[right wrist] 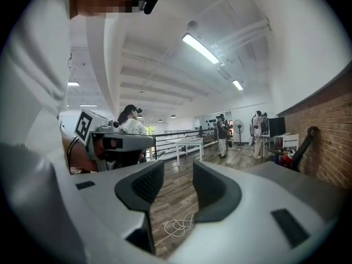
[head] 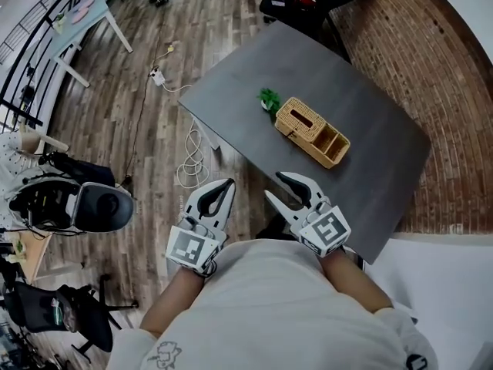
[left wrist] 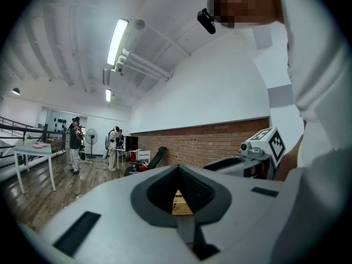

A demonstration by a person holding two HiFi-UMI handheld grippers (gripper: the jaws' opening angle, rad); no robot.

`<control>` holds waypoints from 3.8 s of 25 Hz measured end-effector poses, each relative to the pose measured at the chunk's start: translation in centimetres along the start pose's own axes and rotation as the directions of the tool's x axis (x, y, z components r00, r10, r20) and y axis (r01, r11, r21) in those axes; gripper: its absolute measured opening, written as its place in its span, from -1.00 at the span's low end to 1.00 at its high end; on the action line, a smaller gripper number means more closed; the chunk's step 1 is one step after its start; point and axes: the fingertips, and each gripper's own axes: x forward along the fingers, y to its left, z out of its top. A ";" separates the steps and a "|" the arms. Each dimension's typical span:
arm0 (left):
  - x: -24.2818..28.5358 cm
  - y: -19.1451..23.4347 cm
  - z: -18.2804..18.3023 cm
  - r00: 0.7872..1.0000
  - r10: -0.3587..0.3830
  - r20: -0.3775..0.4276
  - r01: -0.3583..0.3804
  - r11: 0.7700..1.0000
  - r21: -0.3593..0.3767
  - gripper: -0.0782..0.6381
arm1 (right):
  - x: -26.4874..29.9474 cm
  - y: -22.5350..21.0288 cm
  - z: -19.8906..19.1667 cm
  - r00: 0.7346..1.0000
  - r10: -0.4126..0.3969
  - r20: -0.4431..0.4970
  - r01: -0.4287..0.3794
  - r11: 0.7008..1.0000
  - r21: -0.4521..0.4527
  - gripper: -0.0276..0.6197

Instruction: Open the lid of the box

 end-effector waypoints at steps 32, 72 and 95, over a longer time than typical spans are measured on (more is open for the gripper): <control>22.1 -7.2 0.8 0.902 -0.428 -0.054 0.429 0.903 0.006 -0.75 | -8.2 -16.9 -0.1 0.940 -0.340 0.027 0.337 0.939 0.074 -0.39; 25.8 10.5 -2.2 0.700 -0.693 -0.172 0.691 0.718 -0.082 -0.75 | 10.2 -19.1 -1.9 0.811 -0.581 -0.071 0.585 0.800 0.130 -0.39; 33.2 9.0 -13.9 0.674 -0.653 -0.344 0.655 0.744 -0.130 -0.75 | 9.1 -27.0 -17.2 0.848 -0.313 -0.427 0.389 0.916 0.100 -0.36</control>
